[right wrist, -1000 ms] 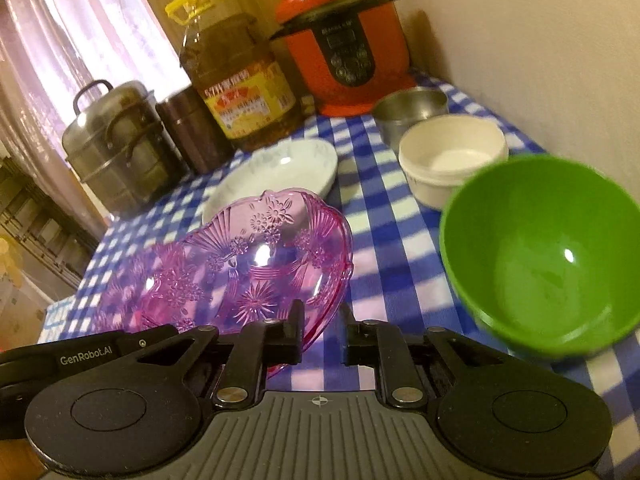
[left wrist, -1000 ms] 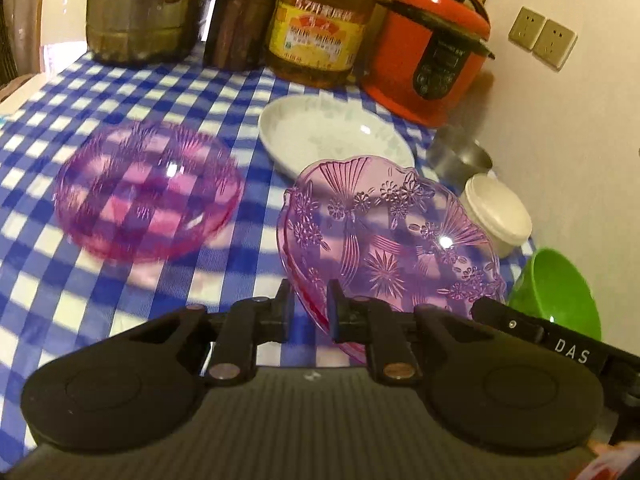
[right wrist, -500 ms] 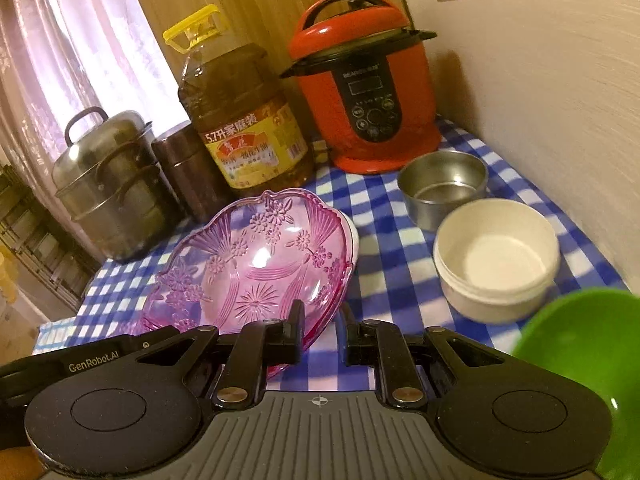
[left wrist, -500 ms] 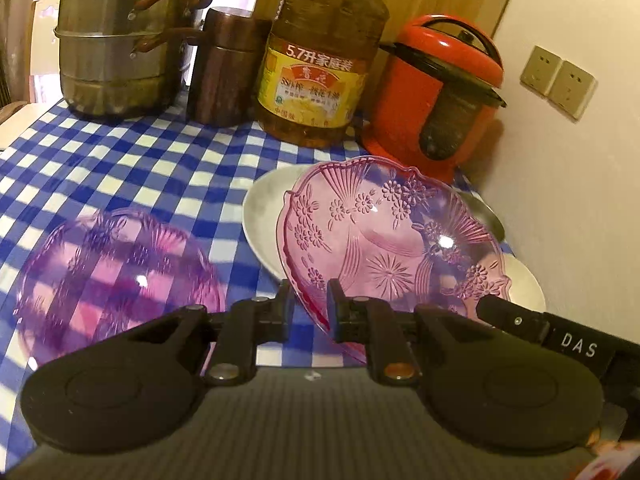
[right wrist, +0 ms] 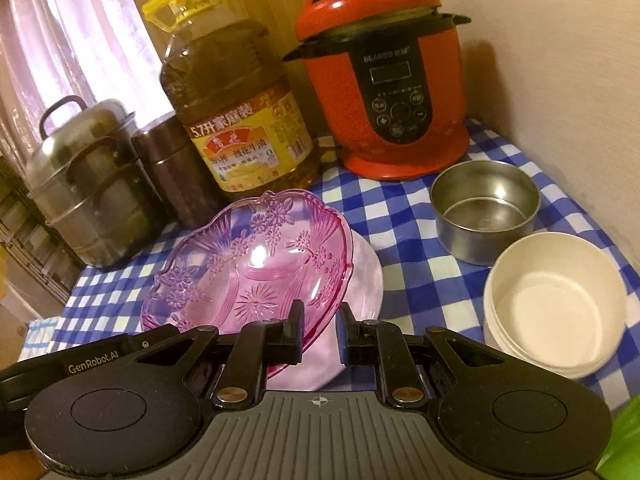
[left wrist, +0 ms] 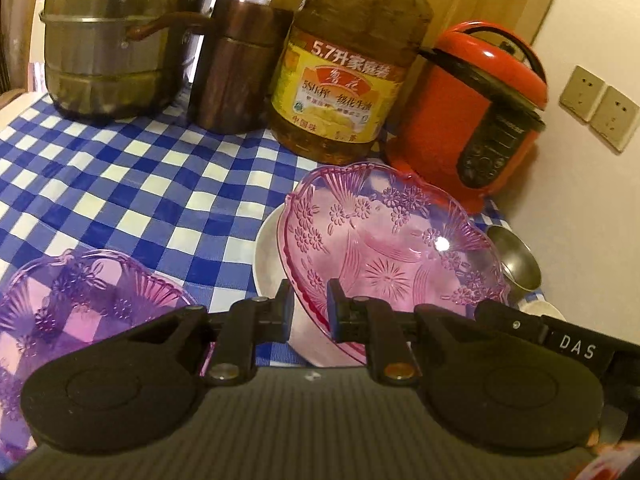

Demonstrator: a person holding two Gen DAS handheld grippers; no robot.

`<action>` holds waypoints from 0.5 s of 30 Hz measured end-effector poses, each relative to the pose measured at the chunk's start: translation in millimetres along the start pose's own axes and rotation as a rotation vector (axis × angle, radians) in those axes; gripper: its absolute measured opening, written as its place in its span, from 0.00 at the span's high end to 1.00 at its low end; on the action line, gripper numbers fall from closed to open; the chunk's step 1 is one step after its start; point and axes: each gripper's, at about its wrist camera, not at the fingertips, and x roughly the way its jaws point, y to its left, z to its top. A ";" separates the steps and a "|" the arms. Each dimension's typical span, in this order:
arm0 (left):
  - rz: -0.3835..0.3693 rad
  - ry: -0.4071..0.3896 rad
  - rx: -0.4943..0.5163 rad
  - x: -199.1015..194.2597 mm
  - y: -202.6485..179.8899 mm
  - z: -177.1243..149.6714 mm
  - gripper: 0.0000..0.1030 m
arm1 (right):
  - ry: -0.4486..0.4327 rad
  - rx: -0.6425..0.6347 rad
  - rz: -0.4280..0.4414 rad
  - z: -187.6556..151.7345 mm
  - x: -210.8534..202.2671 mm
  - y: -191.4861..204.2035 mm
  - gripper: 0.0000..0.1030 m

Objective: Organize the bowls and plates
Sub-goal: 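Lift the pink dish with both tools and carry it over the white plate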

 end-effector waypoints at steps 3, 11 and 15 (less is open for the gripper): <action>0.005 0.009 0.000 10.7 0.6 1.4 0.85 | 0.010 -0.004 -0.009 3.6 12.1 -2.7 0.84; 0.022 0.046 0.021 32.9 0.4 0.0 0.85 | 0.044 0.002 -0.028 4.2 34.0 -9.7 0.84; 0.031 0.054 0.027 35.7 -0.8 -2.0 0.85 | 0.052 -0.009 -0.038 2.6 39.8 -9.7 0.84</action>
